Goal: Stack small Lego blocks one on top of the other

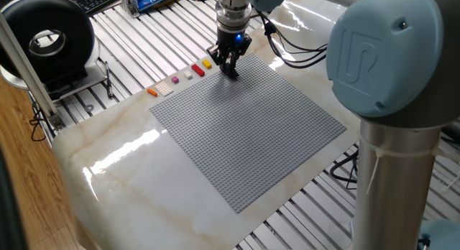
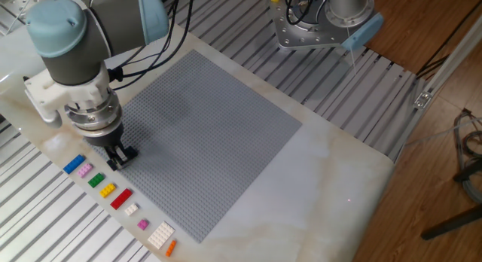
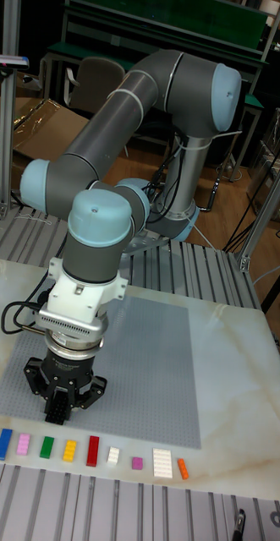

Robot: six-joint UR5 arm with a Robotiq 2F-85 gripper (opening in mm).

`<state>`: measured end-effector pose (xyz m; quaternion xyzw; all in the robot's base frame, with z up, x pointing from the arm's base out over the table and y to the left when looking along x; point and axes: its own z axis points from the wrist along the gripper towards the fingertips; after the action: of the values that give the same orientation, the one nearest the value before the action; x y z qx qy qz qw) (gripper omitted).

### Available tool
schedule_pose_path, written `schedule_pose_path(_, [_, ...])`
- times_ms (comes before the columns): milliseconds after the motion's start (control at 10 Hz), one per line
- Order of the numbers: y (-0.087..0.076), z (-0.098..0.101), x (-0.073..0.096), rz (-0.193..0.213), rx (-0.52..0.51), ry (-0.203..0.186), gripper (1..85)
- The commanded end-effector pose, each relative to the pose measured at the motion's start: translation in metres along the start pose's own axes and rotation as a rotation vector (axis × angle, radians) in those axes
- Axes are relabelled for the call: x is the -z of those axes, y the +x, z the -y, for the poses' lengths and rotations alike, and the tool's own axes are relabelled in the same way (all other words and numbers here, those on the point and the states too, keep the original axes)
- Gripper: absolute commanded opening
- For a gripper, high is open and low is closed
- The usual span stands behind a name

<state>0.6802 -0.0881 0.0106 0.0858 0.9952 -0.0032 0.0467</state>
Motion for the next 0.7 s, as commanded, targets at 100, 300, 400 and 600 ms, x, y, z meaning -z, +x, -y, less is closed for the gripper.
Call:
schedule_pose_path(100, [0.000,0.001,0.001,-0.003,0.037,-0.003,1.0])
schedule_pose_path(300, [0.001,0.004,0.001,-0.006,0.054,0.008,1.0])
schedule_pose_path(400, [0.003,0.000,0.001,-0.013,0.048,-0.007,1.0])
schedule_pose_path(600, [0.012,-0.002,0.003,-0.023,0.034,-0.001,1.0])
